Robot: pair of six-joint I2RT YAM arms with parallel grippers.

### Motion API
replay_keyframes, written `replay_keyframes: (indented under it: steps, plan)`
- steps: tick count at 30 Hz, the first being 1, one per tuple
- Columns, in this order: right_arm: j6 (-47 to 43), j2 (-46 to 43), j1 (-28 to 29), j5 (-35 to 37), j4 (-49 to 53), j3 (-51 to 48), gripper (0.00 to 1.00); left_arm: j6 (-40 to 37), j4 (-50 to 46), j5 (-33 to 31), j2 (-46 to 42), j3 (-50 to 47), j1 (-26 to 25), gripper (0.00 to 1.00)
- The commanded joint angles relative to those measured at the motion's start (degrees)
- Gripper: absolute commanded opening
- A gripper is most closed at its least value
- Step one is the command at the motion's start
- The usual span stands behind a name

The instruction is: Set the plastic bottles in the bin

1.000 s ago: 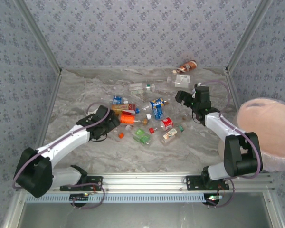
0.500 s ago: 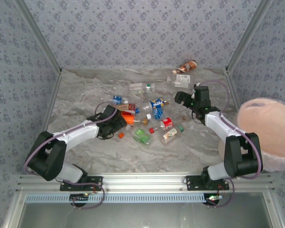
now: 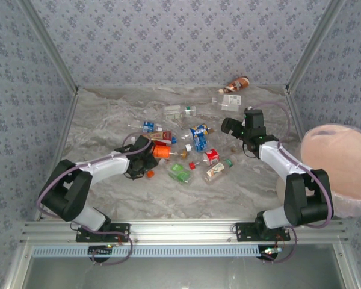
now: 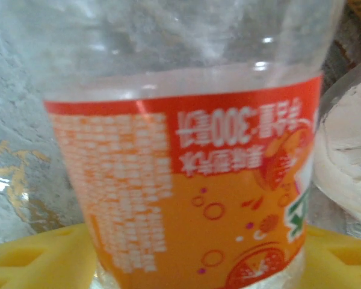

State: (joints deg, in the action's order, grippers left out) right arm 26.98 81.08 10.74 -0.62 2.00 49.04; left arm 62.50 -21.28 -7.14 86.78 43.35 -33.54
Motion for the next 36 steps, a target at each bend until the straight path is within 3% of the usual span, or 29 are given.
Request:
replay_keyframes:
  steps: [1,9,18,20,25,31,36]
  plan:
    - [-1.3,-1.4,0.6,1.7,2.1,1.6,1.00,-1.7,6.5,2.8,2.8,-0.9,-0.4,0.69]
    - [-2.3,-3.7,1.9,-0.3,0.4,0.1,1.00,-8.1,5.7,-0.5,-2.4,-1.8,-0.4,0.56]
    - [-1.5,-10.4,4.3,-4.4,-10.3,-3.9,1.00,-21.0,4.5,-4.4,-15.6,-3.6,-0.3,0.52]
    - [0.0,-11.3,4.5,-6.7,-11.6,-4.0,1.00,-25.2,4.8,-2.9,-18.5,-2.4,-0.3,0.52]
    - [6.5,-11.4,4.9,-13.9,-13.9,-3.0,1.00,-34.5,12.0,14.2,-20.8,2.6,-0.3,0.52]
    - [12.0,-9.8,6.0,-26.7,-16.8,1.6,1.00,-35.7,23.1,33.3,-16.2,7.8,-0.4,0.52]
    - [20.4,-7.3,7.8,-34.8,-23.3,3.9,1.00,-34.9,34.0,42.9,-11.2,10.1,-0.4,0.52]
